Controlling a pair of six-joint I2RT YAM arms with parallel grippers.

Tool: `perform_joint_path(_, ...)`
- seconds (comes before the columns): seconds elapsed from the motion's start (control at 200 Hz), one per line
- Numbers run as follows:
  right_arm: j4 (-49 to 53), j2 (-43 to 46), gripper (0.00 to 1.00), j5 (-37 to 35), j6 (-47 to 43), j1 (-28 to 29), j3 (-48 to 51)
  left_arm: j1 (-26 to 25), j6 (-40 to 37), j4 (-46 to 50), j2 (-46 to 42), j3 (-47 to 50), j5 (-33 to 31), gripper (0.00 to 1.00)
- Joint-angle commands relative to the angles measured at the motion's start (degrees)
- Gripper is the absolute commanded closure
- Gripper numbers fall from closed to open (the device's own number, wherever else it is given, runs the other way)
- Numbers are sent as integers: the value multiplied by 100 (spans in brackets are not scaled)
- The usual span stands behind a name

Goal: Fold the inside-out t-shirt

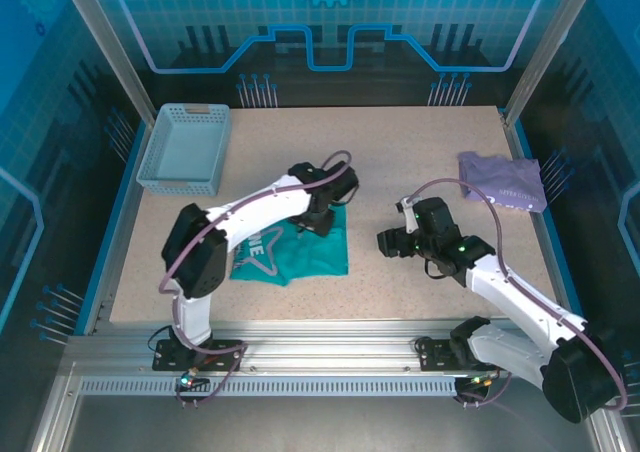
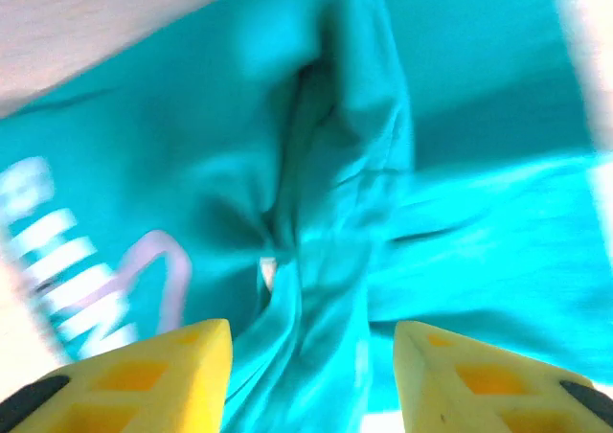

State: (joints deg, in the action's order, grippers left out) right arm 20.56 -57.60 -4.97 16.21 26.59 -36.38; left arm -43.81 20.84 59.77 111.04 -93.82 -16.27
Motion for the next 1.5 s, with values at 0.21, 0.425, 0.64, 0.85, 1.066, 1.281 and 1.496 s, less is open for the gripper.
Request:
perform_joint_path(0.21, -503, -119, 20, 586, 424, -73, 156, 435, 553, -1719, -1827, 1611, 1586, 32)
perform_joint_path(0.425, -1292, -1652, 23, 1233, 984, 474, -520, 672, 1373, -2775, -3400, 3911, 2564, 32)
perform_joint_path(0.64, -1396, -3336, 29, 1498, 1501, 567, -1763, 340, 1873, -3307, -3585, 4732, 2695, 32)
perform_joint_path(0.85, -1271, -4335, 41, 1602, 1637, 558, -2426, 233, 1906, -3541, -3242, 4893, 2573, 33)
perform_joint_path(1.066, -1247, -4735, 68, 1680, 1623, 562, -2798, 189, 1910, -3873, -2772, 4882, 2777, 51)
perform_joint_path(1.281, -1088, -4674, 87, 1734, 1493, 531, -3034, 167, 1831, -3828, -2829, 4652, 2631, 87)
perform_joint_path(1.496, -724, -4442, 94, 1815, 1275, 531, -3378, 163, 1768, -3724, -3231, 4416, 2556, 100)
